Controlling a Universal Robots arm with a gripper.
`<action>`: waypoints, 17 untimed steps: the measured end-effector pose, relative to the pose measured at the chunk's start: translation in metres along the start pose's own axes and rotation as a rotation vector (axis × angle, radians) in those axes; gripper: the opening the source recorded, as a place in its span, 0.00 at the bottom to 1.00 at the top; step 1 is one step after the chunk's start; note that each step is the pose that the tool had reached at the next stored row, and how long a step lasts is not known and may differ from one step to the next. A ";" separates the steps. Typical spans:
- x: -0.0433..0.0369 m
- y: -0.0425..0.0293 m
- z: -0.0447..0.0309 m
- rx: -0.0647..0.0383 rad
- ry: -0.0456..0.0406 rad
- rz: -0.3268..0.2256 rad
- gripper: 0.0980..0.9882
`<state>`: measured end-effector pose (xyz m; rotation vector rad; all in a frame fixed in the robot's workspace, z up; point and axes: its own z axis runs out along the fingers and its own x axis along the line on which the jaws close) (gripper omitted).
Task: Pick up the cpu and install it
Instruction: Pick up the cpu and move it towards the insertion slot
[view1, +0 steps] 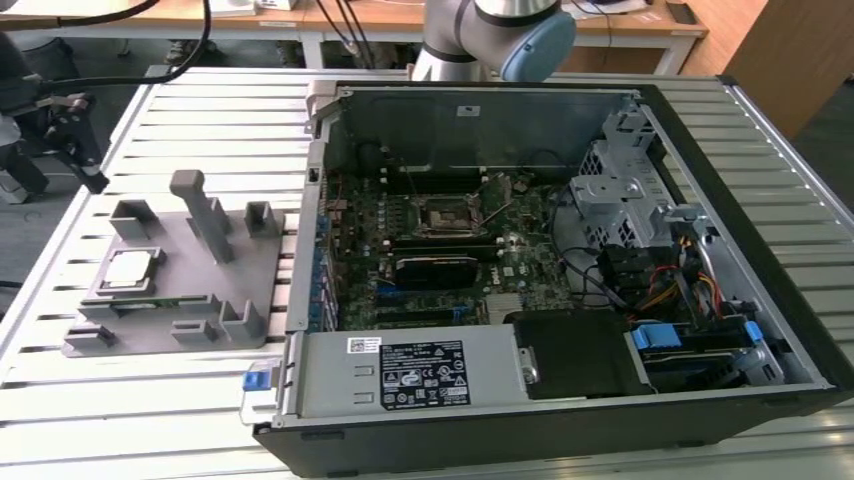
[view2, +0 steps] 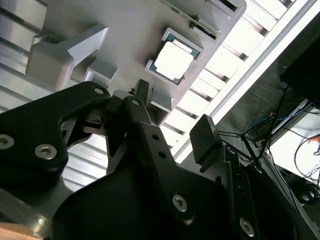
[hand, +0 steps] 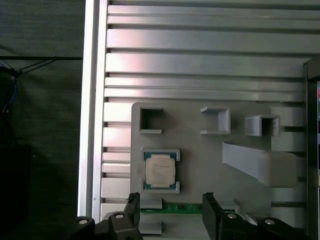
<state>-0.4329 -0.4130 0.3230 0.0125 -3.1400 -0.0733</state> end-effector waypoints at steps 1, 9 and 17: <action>0.0000 -0.0001 0.0018 0.000 0.0000 0.000 0.54; 0.0000 -0.0022 0.0159 0.000 0.0012 -0.023 0.62; 0.0004 -0.0041 0.0271 0.000 0.0066 -0.066 0.70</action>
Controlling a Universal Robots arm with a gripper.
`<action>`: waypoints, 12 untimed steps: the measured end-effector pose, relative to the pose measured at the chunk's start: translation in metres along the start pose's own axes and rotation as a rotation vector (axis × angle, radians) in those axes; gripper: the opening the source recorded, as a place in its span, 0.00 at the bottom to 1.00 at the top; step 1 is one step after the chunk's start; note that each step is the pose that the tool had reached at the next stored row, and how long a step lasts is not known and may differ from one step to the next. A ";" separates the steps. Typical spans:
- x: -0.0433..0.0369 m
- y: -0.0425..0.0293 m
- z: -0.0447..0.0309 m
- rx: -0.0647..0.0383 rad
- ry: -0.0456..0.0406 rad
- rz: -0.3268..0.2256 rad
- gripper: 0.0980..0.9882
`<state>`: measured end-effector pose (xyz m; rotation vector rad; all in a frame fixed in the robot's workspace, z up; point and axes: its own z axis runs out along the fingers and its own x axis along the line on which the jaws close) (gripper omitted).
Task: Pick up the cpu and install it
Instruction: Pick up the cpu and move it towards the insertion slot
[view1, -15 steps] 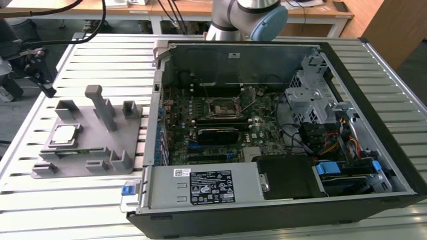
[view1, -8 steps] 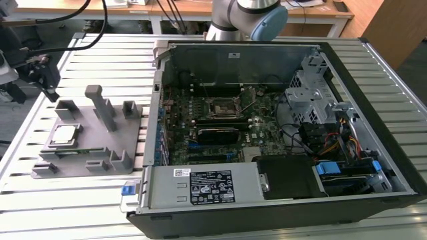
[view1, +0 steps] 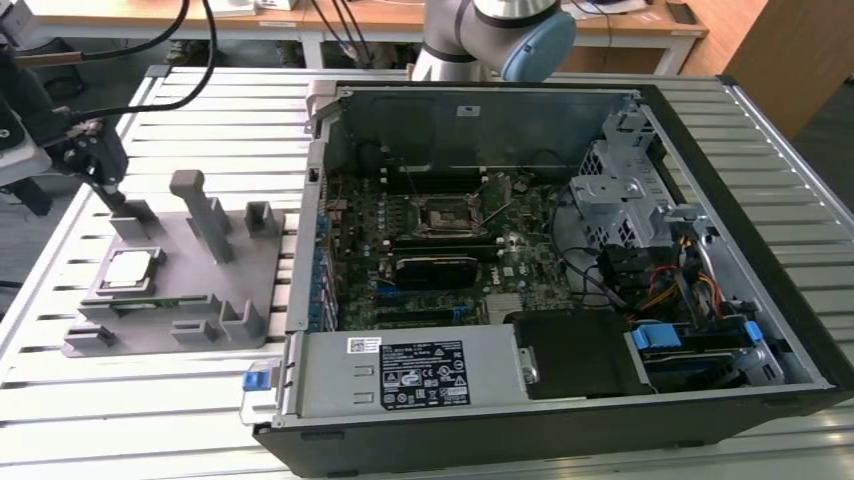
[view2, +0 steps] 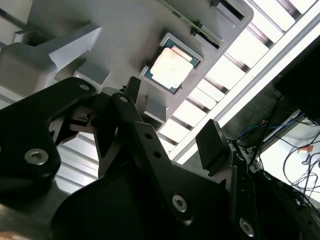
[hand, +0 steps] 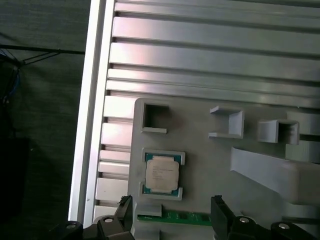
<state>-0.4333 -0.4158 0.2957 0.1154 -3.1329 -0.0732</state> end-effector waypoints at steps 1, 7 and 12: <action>0.0002 -0.0002 0.0018 0.000 -0.0002 0.000 0.70; 0.0006 -0.0007 0.0113 0.000 -0.0011 0.000 0.70; 0.0007 -0.0010 0.0171 0.000 -0.0011 0.000 0.70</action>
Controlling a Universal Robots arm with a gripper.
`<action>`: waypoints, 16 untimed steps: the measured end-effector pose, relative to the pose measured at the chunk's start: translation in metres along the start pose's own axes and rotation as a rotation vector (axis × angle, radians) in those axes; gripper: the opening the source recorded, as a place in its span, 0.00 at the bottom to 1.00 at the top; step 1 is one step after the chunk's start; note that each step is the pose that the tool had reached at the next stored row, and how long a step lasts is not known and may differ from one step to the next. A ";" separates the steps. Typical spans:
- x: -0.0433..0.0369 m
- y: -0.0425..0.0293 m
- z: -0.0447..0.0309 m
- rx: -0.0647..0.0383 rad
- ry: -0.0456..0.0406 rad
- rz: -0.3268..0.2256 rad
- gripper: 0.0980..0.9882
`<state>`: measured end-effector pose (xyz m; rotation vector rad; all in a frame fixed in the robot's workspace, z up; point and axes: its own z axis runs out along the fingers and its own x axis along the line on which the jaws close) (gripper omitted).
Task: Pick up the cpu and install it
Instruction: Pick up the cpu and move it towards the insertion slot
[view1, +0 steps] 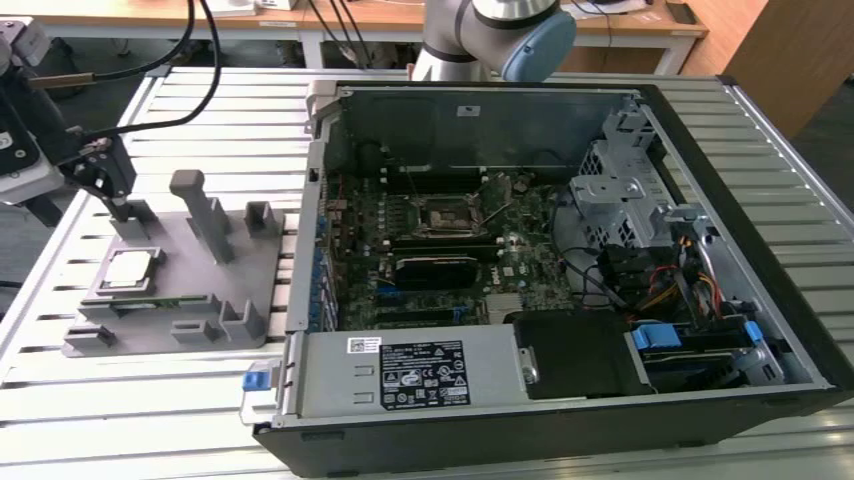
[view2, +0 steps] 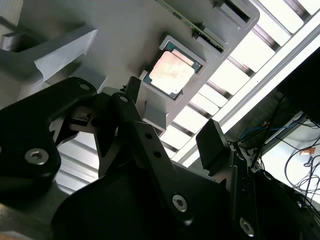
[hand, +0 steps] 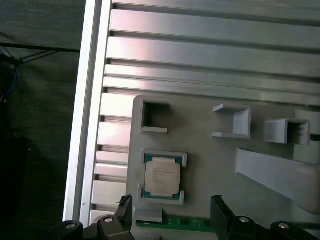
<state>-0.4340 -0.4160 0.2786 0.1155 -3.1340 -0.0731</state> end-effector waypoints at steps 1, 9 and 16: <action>0.0001 -0.0001 0.0013 0.000 0.0000 0.000 0.70; 0.0001 -0.0014 0.0110 0.000 0.0001 0.000 0.70; 0.0000 -0.0021 0.0188 0.000 0.0000 0.000 0.70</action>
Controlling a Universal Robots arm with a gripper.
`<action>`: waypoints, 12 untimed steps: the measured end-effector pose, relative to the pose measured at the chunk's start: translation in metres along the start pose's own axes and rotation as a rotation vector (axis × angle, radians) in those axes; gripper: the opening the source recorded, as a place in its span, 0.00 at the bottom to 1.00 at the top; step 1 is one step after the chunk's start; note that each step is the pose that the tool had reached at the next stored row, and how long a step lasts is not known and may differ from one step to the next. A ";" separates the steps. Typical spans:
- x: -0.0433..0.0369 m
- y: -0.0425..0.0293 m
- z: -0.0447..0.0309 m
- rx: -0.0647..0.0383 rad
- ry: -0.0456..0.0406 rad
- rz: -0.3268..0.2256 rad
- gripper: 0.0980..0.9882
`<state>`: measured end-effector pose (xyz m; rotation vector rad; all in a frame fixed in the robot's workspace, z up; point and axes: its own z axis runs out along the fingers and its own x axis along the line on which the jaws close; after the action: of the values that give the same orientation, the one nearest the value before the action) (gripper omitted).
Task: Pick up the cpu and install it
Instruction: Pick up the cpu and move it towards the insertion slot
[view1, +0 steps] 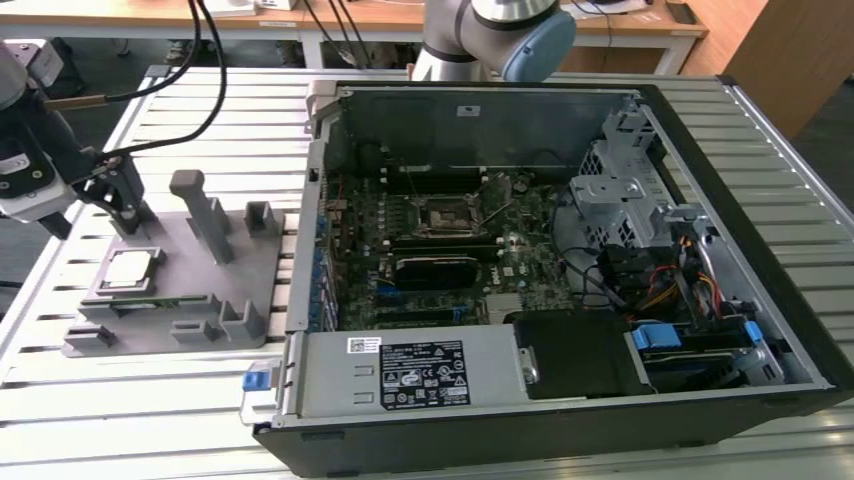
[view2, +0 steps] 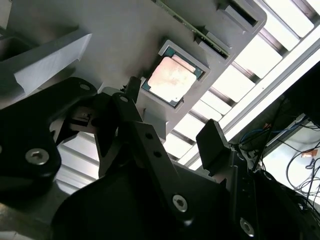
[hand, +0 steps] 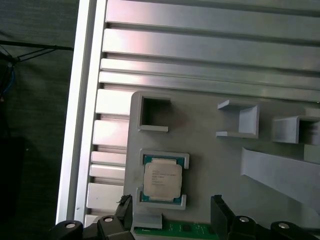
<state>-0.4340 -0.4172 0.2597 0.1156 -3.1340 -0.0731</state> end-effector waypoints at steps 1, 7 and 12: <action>0.0000 -0.0001 0.0008 0.000 0.0000 0.000 0.70; 0.0000 -0.0006 0.0032 0.005 0.0004 0.000 0.70; 0.0001 -0.0009 0.0064 0.005 0.0007 -0.008 0.70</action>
<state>-0.4340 -0.4178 0.2533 0.1285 -3.1333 -0.0654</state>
